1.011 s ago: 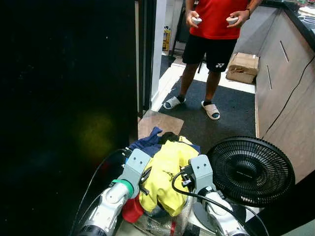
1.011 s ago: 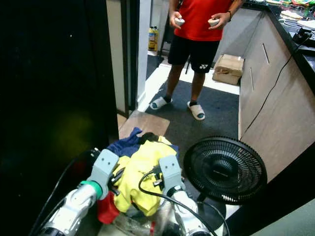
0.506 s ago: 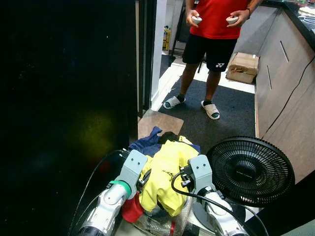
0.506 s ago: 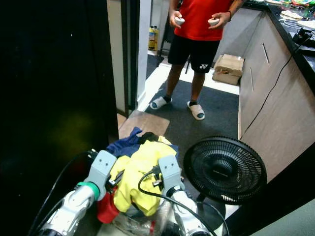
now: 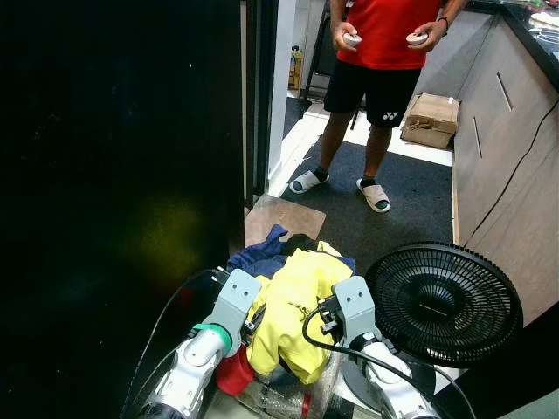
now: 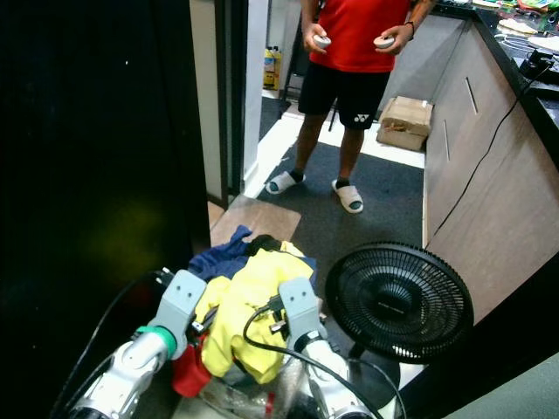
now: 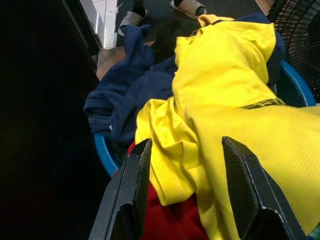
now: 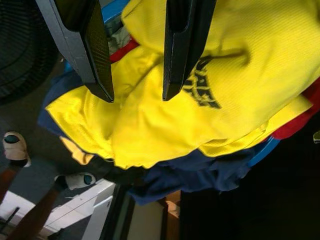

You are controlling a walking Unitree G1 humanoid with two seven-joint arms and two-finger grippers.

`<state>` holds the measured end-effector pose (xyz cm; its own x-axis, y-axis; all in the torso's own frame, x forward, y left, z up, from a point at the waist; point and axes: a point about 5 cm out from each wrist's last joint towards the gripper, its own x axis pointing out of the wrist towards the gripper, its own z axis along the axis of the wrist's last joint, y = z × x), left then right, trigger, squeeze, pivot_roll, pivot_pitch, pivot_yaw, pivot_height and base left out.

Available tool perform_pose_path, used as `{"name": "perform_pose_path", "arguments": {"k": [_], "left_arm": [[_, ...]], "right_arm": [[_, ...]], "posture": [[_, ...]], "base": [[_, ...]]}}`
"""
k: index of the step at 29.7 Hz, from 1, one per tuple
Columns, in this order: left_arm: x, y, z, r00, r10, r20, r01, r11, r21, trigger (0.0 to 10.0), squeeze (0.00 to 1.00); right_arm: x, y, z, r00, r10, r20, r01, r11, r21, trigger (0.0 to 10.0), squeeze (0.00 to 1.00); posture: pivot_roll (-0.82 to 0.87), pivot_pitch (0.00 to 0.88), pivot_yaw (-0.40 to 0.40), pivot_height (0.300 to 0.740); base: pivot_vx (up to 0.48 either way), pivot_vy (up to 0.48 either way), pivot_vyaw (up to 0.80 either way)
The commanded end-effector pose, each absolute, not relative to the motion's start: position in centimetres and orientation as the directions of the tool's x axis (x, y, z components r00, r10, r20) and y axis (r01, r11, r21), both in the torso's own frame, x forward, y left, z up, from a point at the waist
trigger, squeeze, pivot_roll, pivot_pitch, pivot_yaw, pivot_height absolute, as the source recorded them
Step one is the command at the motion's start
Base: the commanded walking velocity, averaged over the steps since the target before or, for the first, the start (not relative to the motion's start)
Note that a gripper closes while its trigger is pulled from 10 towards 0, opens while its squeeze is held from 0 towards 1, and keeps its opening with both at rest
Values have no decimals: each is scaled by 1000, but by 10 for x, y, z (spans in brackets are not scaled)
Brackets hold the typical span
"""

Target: Clothes washing

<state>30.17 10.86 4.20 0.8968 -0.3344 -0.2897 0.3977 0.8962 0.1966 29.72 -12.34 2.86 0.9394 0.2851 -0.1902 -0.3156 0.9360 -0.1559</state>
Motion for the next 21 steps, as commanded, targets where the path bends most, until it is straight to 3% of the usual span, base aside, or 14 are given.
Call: {"name": "perform_pose_path", "arguments": {"k": [1,13,14,21], "left_arm": [[292,122,30,894,-299,-335,371,912,176,10000,0],[285,138,29,913,-234,-335,297,943,151,10000,0],[285,140,30,916,-228,-331,290,945,151,10000,0],[282,141,31,917,-223,-330,284,947,150,10000,0]], "right_arm": [[287,-114,16,913,326,-244,-364,922,-133,10000,0],[290,-78,22,832,497,-246,-531,842,-93,10000,0],[289,-72,24,817,525,-241,-557,826,-90,10000,1000],[286,-86,16,832,483,-273,-514,856,-50,10000,1000]], "posture": [[97,42,9,740],[144,69,-9,740],[144,69,-9,740],[151,81,-13,740]], "base": [[0,0,0],[0,0,0],[0,0,0],[0,0,0]]}}
